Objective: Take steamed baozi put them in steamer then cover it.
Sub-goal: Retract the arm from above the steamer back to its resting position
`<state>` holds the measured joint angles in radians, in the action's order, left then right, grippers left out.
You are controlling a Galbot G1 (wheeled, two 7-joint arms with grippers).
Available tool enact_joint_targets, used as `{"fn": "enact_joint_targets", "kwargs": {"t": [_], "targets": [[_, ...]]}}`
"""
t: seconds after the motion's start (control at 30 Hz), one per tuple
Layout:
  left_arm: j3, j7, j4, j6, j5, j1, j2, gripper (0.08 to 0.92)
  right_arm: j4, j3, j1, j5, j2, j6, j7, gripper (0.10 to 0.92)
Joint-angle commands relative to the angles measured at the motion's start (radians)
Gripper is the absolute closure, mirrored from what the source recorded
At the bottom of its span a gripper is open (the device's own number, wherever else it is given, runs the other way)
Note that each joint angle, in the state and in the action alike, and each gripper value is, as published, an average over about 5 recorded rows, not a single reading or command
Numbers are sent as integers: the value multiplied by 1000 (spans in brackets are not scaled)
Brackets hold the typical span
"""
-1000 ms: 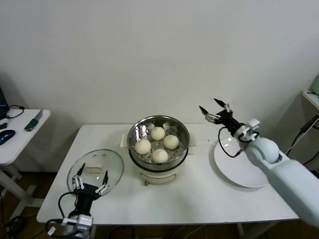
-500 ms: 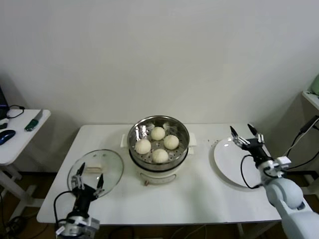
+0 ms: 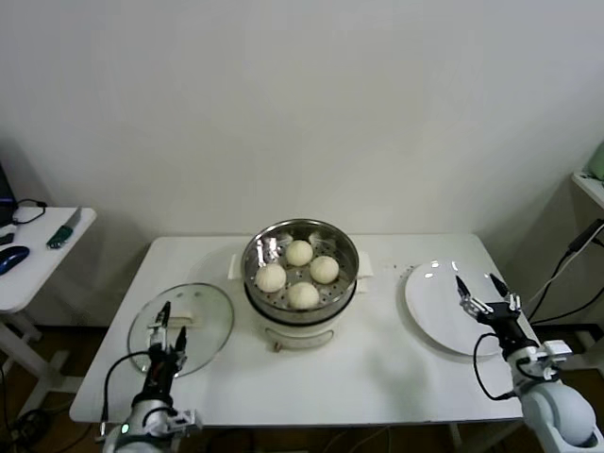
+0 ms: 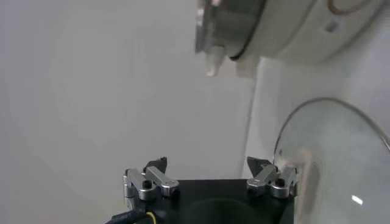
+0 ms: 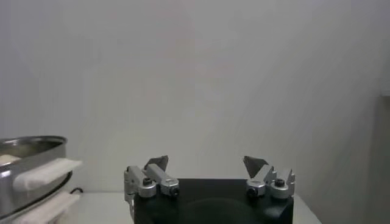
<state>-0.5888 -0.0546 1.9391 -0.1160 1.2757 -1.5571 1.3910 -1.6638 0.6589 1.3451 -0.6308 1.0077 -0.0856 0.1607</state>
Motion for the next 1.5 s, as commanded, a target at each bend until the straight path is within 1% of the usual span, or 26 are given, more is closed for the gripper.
{"fn": "enact_joint_targets", "kwargs": {"t": [0.03, 0.33, 0.5, 1.17, 1.5], "targets": [[3, -9, -219, 31, 217, 127, -6, 177, 0, 51, 58, 29, 24, 1, 14, 203], [5, 2, -338, 30, 214, 240, -14, 177, 9, 48, 60, 55, 38, -2, 18, 203], [1, 2, -384, 25, 212, 281, -22, 177, 10, 46, 59, 69, 48, -3, 22, 203], [2, -3, -485, 25, 204, 353, -40, 177, 17, 30, 43, 105, 81, -5, 34, 203], [9, -16, -511, 25, 194, 382, -41, 177, 22, 32, 46, 119, 94, -11, 43, 203]]}}
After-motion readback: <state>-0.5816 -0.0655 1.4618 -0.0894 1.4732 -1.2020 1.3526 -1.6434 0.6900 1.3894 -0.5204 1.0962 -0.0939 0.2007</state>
